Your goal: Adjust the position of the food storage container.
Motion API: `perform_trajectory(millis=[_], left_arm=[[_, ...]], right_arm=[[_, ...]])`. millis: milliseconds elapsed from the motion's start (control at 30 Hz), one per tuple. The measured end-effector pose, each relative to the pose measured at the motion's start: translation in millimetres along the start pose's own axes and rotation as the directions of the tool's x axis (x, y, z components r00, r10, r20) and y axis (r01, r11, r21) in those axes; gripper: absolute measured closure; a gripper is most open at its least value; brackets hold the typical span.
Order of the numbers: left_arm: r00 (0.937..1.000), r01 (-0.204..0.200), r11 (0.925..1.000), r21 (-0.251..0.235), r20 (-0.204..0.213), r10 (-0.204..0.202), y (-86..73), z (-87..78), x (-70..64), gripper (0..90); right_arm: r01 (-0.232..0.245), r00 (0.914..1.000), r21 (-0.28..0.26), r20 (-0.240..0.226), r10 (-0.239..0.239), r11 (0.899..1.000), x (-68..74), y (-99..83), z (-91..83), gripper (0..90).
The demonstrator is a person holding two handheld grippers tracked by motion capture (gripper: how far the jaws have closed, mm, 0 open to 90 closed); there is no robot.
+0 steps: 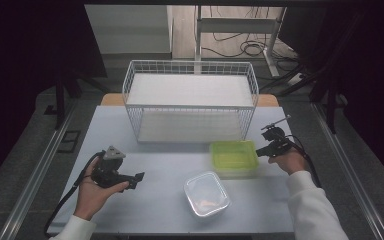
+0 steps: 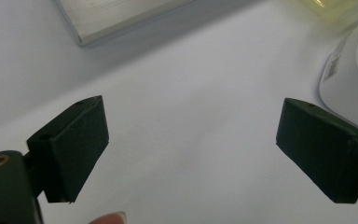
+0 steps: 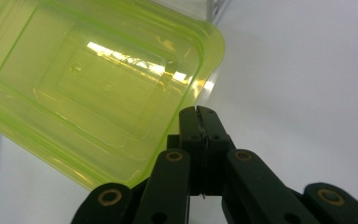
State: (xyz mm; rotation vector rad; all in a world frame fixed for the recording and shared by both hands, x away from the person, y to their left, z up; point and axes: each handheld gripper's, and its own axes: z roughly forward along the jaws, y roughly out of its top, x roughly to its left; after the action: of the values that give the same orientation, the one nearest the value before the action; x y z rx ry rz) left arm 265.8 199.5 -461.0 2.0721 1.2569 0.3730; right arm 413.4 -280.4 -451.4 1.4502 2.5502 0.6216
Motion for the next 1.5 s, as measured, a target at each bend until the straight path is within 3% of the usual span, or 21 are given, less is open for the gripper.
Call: perform_trajectory(millis=[233, 267, 467, 533, 633, 800, 1500], left_arm=[[1.0, 0.0, 1.0, 0.005, 0.003, 0.0, 0.1, 1.4, -0.4, 8.6], [1.0, 0.0, 1.0, 0.005, 0.002, 0.0, 0.1, 1.4, -0.3, 8.6], [1.0, -0.002, 1.0, 0.006, 0.0, 0.002, 0.0, 1.4, 0.1, 8.6], [1.0, -0.003, 1.0, 0.008, 0.001, 0.003, 0.0, 1.7, -0.1, 8.6], [1.0, -0.005, 0.9999, 0.011, 0.001, 0.005, 0.1, 2.4, -0.1, 8.6], [1.0, -0.004, 0.9999, 0.01, 0.003, 0.004, 0.2, 2.4, -0.2, 8.6], [0.9999, -0.011, 0.9996, 0.025, 0.004, 0.011, -0.2, 6.7, -2.2, 8.6]], right_arm=[[0.028, 0.9995, -0.014, -0.014, -0.028, 1.0, 15.9, 4.6, 5.8, 89.0], [0.031, 0.9986, -0.022, -0.042, -0.032, 0.999, 22.0, 7.0, 9.4, 89.0], [0.055, 0.9975, -0.026, -0.044, -0.056, 0.998, 35.5, 14.7, 15.6, 89.0], [0.05, 0.9962, -0.035, -0.069, -0.052, 0.998, 39.7, 16.7, 18.1, 89.0], [0.062, 0.9962, -0.034, -0.059, -0.064, 0.997, 45.8, 19.0, 21.3, 89.0], [0.073, 0.9922, -0.043, -0.098, -0.076, 0.996, 61.4, 23.7, 27.0, 89.0], [0.021, 0.9881, -0.093, -0.15, -0.035, 0.995, 69.5, 24.1, 43.6, 88.9]])
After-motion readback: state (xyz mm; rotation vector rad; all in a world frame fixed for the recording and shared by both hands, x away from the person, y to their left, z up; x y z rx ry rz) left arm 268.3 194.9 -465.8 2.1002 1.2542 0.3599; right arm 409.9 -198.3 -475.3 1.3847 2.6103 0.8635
